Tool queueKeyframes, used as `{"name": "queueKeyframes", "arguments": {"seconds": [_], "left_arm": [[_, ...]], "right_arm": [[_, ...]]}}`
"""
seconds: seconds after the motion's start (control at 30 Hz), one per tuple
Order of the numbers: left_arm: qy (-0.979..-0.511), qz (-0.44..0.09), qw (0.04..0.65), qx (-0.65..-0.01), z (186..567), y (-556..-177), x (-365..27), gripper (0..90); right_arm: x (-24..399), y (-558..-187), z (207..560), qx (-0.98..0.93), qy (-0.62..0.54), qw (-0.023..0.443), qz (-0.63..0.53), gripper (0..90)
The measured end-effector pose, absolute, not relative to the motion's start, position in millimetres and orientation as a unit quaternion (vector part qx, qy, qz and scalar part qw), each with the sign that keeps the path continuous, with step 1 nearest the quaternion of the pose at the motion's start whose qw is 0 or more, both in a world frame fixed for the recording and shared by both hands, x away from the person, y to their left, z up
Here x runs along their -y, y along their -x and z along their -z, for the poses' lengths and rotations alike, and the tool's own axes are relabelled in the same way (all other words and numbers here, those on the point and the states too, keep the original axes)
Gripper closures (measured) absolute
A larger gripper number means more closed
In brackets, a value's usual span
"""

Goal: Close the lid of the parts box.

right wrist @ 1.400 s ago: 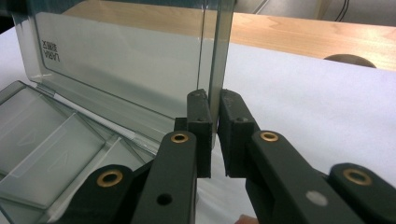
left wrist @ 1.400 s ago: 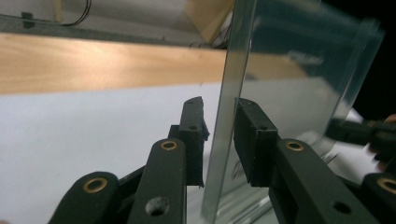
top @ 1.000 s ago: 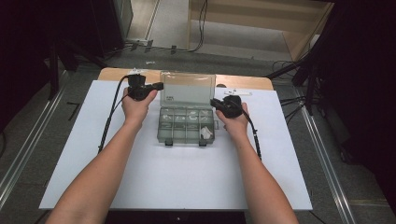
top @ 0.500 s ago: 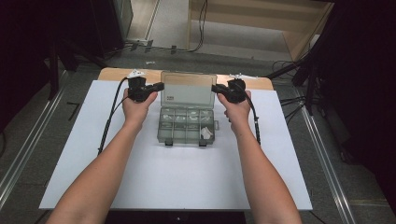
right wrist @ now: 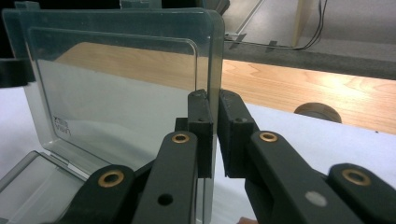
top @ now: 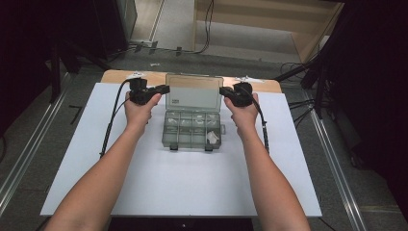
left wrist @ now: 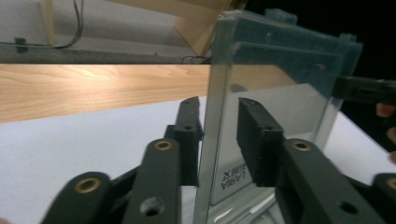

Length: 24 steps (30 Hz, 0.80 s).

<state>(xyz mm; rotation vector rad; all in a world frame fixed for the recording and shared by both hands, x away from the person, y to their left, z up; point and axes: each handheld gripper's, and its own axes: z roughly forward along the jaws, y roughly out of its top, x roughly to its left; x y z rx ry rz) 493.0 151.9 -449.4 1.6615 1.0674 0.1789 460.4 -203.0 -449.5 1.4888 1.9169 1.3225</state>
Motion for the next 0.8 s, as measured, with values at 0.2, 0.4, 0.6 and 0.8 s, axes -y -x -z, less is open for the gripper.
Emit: {"name": "queueKeyframes", "arguments": {"seconds": [0.2,0.4,0.6,0.8], "left_arm": [[-0.697,-0.074,0.558,-0.443,438,-491,-166,74.8],[-0.691,-0.066,0.543,-0.473,444,-501,-176,89.2],[-0.699,-0.052,0.527,-0.480,452,-514,-166,89.6],[-0.701,-0.034,0.532,-0.474,451,-522,-156,89.6]], "right_arm": [[204,-455,451,-0.682,-0.514,0.199,-0.480,82.5],[203,-448,451,-0.683,-0.502,0.215,-0.485,82.5],[205,-443,452,-0.685,-0.491,0.223,-0.489,82.4],[204,-436,453,-0.688,-0.476,0.237,-0.494,82.1]]}}
